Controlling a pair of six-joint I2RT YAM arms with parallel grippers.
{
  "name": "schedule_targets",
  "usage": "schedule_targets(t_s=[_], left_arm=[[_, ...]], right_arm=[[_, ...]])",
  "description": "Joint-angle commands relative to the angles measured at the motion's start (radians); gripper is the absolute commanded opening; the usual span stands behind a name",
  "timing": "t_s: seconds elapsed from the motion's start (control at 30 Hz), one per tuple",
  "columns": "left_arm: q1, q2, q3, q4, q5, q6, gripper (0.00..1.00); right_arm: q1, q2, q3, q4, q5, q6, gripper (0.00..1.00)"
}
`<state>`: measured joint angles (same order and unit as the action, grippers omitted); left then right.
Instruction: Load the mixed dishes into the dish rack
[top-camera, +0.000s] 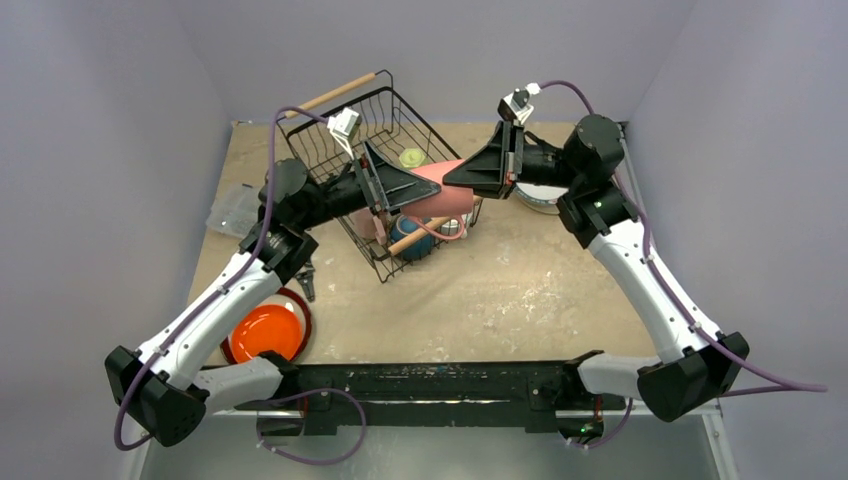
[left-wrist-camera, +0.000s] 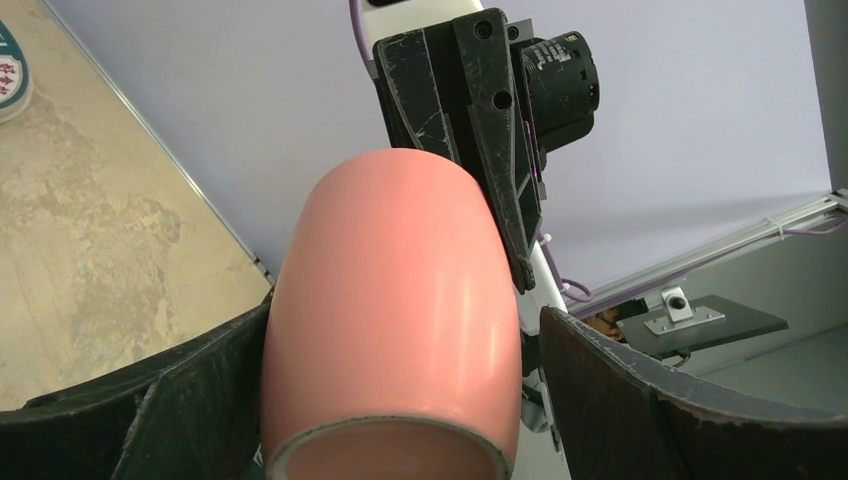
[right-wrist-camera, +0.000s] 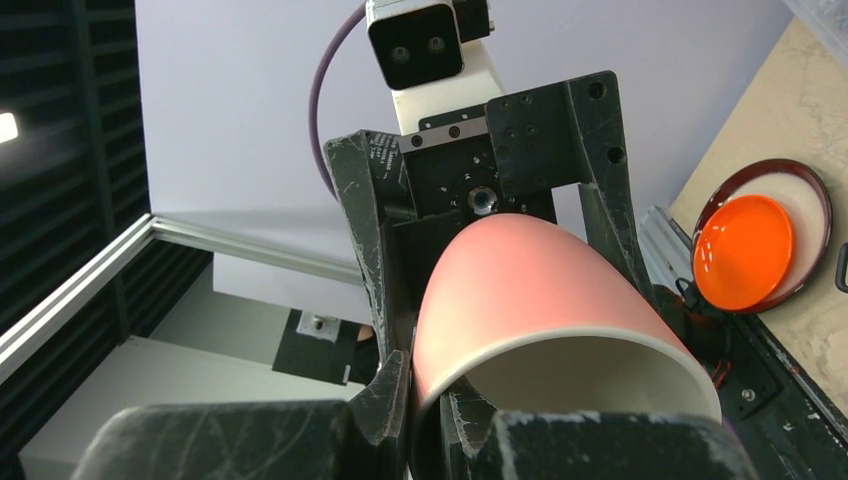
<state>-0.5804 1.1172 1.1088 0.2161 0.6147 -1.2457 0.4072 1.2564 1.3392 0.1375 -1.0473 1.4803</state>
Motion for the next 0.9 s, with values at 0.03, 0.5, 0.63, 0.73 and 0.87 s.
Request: schedule_targets(t_s=[0.03,0.5,0.63,0.73,0.87], left_arm=[[-0.013,0.007,0.042,0.089,0.061,-0.009,0.99],[0.004,0.052,0.077,0.011,0.020,0.007,0.00],[0.029,0.079,0.095,-0.009,0.026,-0.002,0.00],[0.049,0.100,0.117,-0.042,0.025,-0.002,0.00],[0.074,0.133,0.167,-0.139,0.009,0.009,0.00]], right_arm=[[0.001,-0.011,0.009,0.120,0.001,0.028,0.00],[-0.004,0.009,0.046,-0.225,0.021,-0.254,0.17],[-0.024,0.025,0.096,-0.462,0.061,-0.432,0.42],[-0.055,0.036,0.126,-0.589,0.088,-0.544,0.56],[-0.112,0.048,0.155,-0.738,0.129,-0.667,0.75]])
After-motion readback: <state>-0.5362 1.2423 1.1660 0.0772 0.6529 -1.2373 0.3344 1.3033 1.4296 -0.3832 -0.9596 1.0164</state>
